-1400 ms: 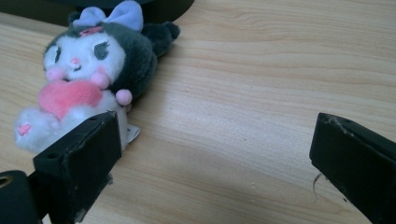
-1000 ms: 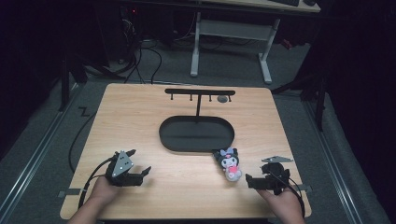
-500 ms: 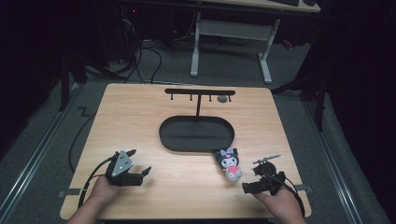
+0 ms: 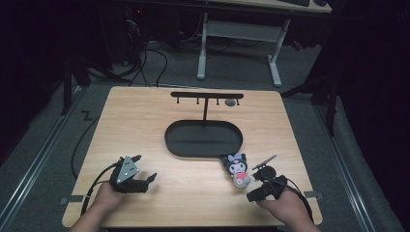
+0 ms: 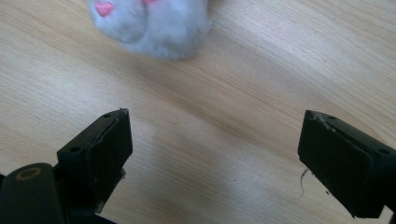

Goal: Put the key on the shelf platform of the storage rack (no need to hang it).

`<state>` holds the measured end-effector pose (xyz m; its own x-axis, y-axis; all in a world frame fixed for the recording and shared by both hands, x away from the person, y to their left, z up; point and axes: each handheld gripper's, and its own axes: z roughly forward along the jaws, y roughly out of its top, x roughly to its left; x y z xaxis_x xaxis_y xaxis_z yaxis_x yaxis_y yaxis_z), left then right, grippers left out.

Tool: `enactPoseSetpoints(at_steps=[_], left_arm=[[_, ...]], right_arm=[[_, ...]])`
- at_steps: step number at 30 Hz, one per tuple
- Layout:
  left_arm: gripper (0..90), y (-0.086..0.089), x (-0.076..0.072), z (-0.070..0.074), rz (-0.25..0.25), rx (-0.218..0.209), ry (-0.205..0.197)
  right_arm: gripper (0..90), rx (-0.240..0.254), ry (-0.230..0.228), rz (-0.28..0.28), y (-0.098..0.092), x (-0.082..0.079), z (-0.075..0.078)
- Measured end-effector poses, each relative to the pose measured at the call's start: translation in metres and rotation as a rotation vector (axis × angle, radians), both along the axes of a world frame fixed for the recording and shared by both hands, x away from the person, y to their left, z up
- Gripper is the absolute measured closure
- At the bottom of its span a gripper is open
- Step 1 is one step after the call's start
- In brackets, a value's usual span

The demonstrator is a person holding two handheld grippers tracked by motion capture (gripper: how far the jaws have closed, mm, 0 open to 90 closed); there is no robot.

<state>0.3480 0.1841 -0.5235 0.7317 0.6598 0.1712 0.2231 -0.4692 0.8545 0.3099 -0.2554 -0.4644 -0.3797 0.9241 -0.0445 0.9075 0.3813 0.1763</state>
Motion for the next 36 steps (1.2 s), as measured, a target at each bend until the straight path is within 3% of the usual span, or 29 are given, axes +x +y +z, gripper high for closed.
enactPoseSetpoints(at_steps=[6,18,36], left_arm=[[15.4,0.0,0.001,0.0,0.004,0.0,0.003],[15.4,0.0,0.001,0.0,0.003,0.002,0.004],[15.4,-0.001,0.001,0.0,0.003,0.007,0.005]], right_arm=[[14.0,0.044,0.021,-0.004,0.004,0.006,-0.004],[22.4,0.045,0.04,0.0,0.026,0.021,-0.001],[18.3,0.043,0.039,-0.007,0.045,0.042,-0.011]])
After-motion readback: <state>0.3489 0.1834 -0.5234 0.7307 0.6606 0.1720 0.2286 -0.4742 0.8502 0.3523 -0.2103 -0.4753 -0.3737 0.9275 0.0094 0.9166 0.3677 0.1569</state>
